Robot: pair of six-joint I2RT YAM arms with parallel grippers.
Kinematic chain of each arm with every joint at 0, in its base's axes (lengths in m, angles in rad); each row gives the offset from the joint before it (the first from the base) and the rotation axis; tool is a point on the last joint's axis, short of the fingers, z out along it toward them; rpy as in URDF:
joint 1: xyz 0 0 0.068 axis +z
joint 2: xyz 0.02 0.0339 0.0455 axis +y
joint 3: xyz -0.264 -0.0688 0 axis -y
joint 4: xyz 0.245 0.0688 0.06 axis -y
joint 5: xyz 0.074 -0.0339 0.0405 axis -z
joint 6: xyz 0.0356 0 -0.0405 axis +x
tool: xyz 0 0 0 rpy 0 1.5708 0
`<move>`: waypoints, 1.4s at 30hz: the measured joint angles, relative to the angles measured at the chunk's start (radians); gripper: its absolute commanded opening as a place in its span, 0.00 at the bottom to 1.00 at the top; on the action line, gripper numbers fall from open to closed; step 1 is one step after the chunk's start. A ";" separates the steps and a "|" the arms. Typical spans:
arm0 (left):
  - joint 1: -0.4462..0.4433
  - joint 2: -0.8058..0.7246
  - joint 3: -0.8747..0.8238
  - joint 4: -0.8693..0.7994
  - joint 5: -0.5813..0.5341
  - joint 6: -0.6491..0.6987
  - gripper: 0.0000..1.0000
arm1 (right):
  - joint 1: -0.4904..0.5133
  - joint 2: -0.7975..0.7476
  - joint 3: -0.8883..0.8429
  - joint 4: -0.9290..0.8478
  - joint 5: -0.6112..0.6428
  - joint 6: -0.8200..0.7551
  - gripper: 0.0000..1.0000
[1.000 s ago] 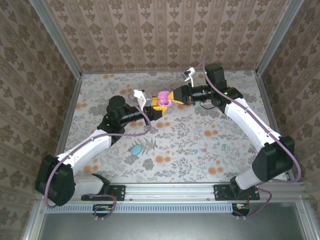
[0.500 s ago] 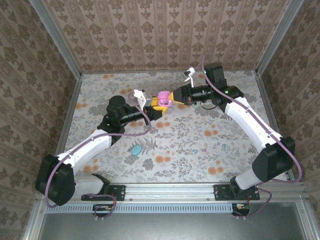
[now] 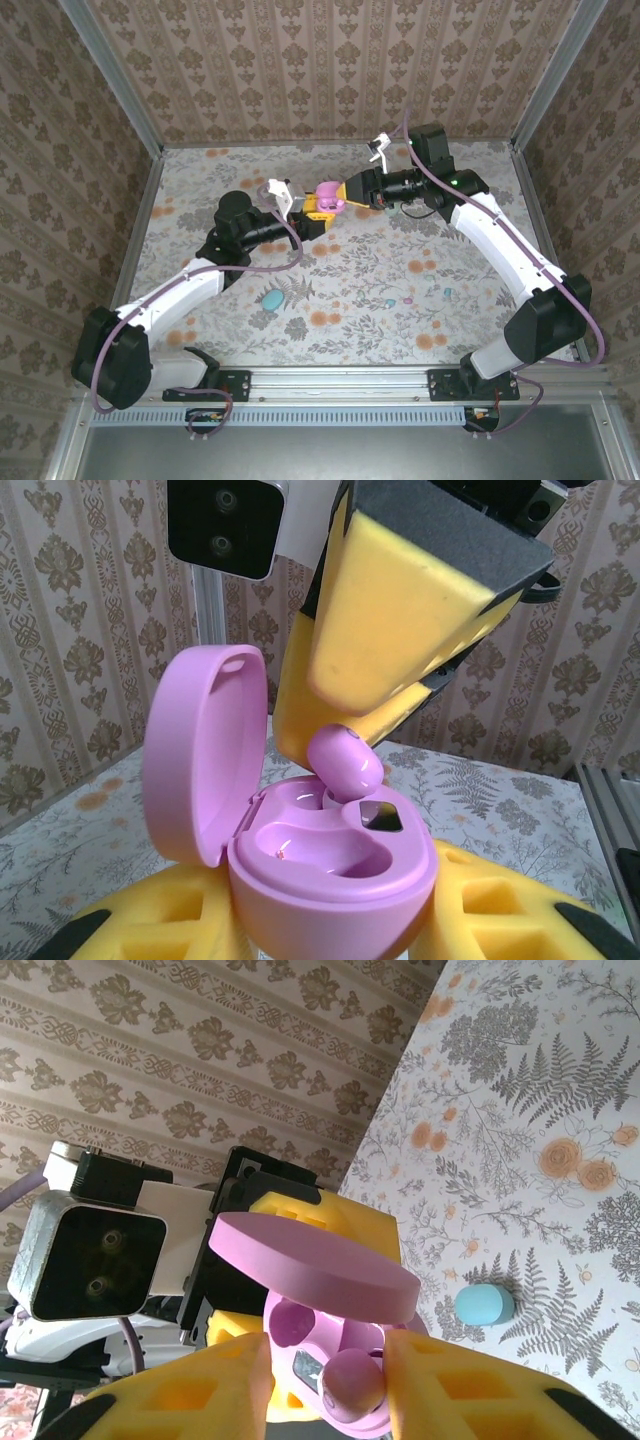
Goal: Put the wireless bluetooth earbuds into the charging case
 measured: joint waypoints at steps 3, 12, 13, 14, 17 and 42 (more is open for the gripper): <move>0.000 0.000 0.000 0.002 0.000 0.000 0.35 | 0.000 0.000 0.004 0.000 0.003 0.000 0.41; 0.000 0.006 0.002 0.003 0.000 0.000 0.35 | 0.000 0.000 0.005 0.000 0.022 0.006 0.36; 0.000 0.006 0.002 0.003 0.000 0.000 0.35 | 0.000 0.000 0.005 0.000 0.023 0.010 0.36; 0.000 0.006 0.002 0.003 0.000 0.000 0.35 | 0.000 0.000 0.005 0.000 0.023 0.013 0.35; 0.000 0.006 0.002 0.003 0.000 0.000 0.35 | 0.000 0.000 0.005 -0.002 0.023 0.021 0.31; 0.000 0.005 0.002 0.003 -0.038 0.001 0.35 | -0.058 -0.186 -0.030 -0.106 0.197 -0.006 0.40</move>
